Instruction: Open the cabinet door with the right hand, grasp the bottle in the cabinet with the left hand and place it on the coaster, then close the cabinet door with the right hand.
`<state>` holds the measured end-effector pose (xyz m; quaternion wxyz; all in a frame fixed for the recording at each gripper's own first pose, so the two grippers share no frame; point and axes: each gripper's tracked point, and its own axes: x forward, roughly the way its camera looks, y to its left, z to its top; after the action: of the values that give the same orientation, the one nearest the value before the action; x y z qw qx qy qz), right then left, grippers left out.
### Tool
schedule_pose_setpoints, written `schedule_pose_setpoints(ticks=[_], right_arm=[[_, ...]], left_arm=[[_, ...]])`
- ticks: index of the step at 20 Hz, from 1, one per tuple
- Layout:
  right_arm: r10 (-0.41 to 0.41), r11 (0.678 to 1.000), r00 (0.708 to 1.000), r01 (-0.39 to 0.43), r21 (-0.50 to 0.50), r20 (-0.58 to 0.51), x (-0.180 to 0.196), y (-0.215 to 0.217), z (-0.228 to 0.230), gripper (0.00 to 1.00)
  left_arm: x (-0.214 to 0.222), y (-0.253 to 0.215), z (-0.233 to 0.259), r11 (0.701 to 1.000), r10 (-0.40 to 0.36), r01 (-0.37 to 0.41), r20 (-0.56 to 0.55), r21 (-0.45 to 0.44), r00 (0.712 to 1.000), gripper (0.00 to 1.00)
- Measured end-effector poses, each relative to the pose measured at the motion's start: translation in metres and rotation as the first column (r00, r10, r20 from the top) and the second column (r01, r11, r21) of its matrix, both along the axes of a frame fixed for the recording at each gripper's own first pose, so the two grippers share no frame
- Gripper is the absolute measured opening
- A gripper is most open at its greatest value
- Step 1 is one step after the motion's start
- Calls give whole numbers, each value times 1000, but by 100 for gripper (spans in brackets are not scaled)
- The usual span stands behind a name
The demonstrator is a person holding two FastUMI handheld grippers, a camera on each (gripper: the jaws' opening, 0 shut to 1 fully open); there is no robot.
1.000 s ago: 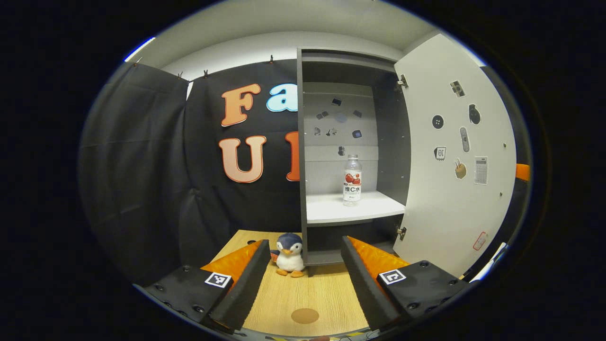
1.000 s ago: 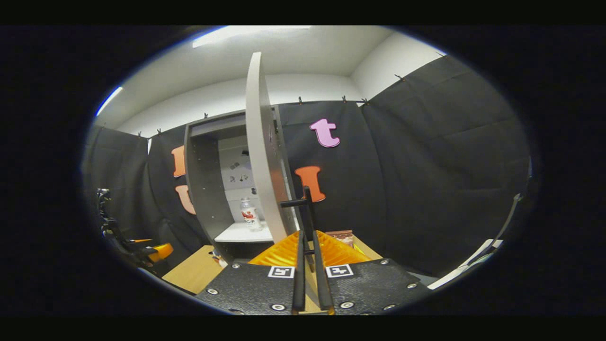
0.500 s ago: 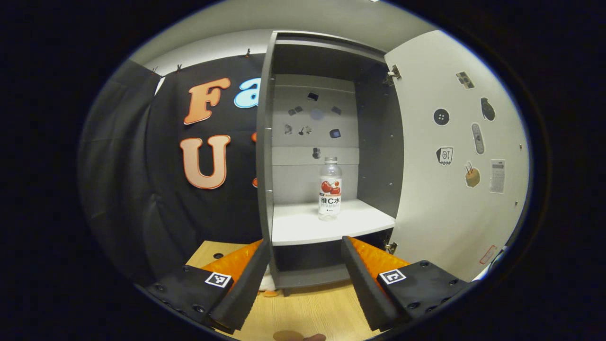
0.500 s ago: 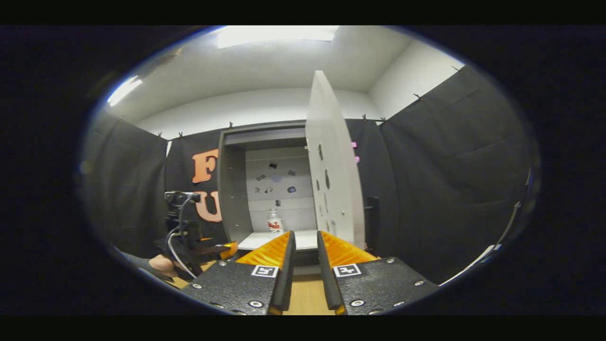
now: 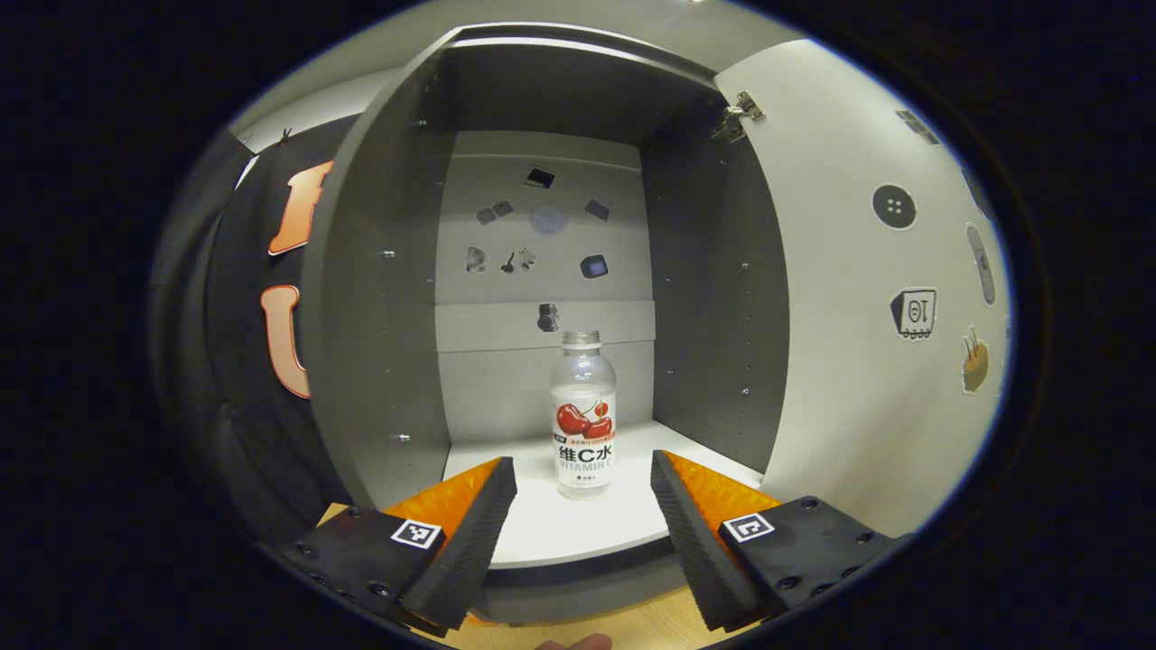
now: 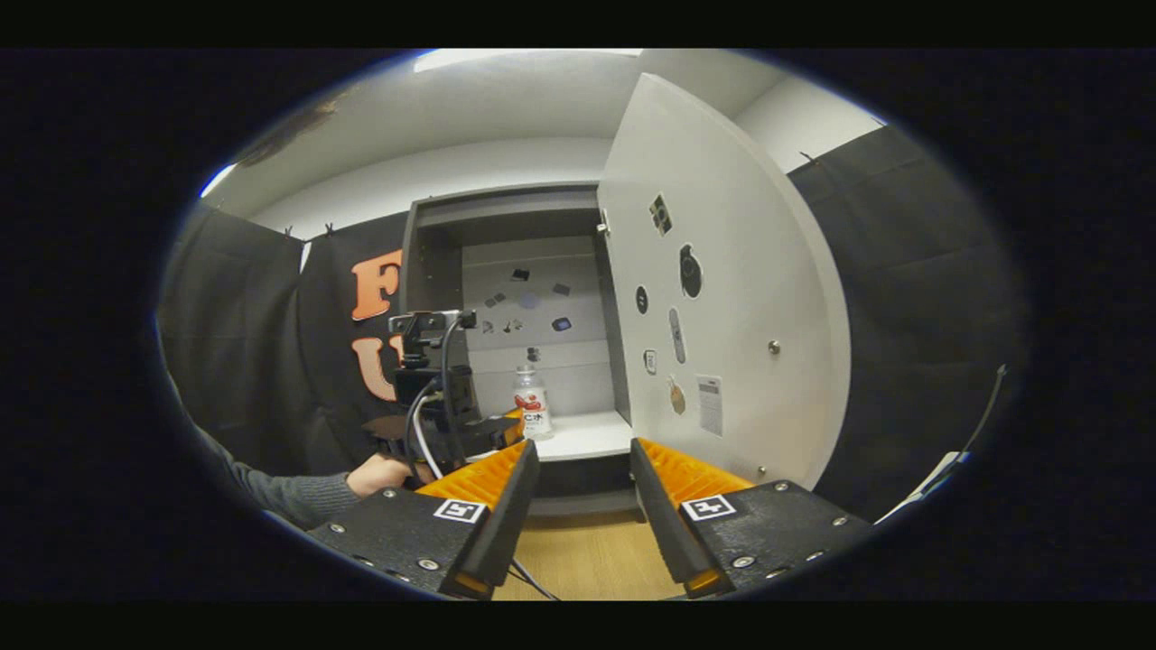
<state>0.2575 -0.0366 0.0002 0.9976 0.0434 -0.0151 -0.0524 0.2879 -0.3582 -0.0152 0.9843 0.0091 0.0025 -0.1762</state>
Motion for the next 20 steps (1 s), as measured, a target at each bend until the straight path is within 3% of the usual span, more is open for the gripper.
schedule_pose_setpoints(ticks=[3,10,18,20], right_arm=[[-10,1000,999,10,4,-37,22,3,-9,77],[-45,999,995,45,1,-91,47,-1,-23,78],[-77,997,989,78,7,-127,57,-11,-31,79],[-82,997,988,83,0,-134,56,-13,-33,79]], left_arm=[[34,-14,2,1000,-5,5,13,7,1000,97],[94,-34,0,1000,3,-3,26,21,1000,97],[128,-45,-5,1000,11,-12,15,12,1000,95],[125,-44,-5,1000,14,-15,15,10,1000,86]])
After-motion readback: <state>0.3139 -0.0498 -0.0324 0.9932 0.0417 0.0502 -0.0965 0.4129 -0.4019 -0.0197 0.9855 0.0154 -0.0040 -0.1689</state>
